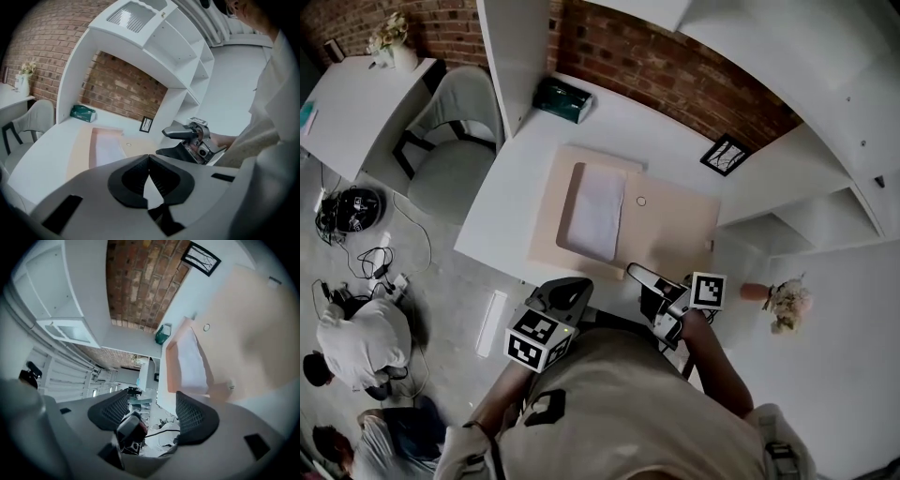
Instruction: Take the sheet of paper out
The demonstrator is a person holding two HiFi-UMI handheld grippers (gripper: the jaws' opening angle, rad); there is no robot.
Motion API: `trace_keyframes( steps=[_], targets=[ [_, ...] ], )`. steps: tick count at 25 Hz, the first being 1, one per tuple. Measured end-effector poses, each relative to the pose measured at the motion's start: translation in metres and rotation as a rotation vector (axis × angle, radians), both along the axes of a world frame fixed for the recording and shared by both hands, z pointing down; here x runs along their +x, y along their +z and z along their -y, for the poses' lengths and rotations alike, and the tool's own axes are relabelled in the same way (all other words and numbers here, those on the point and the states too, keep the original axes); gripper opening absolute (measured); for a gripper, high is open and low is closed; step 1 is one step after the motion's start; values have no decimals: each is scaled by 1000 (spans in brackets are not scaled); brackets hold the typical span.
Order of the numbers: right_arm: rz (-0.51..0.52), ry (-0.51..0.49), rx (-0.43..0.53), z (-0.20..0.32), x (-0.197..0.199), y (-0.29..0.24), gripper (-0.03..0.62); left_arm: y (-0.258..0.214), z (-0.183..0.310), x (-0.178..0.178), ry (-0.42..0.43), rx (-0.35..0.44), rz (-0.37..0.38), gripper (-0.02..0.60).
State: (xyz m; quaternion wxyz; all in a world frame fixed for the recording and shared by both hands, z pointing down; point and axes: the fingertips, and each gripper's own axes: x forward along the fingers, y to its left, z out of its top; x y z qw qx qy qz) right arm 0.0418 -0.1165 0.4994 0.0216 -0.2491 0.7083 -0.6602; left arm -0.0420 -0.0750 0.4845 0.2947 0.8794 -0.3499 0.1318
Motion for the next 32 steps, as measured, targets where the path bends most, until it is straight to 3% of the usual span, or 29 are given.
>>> trace_keyframes(
  steps=[5, 19, 25, 32],
  targets=[
    [13, -4, -114, 35, 8, 35, 326, 1, 10, -7, -77, -28, 6, 17],
    [-33, -61, -208, 69, -9, 106, 343, 8, 24, -16, -119, -72, 41, 17],
    [-89, -90, -222, 71, -15, 131, 342, 9, 21, -22, -127, -83, 47, 17],
    [-79, -111, -185, 79, -30, 135, 342, 7, 14, -30, -153, -80, 41, 17]
  ],
)
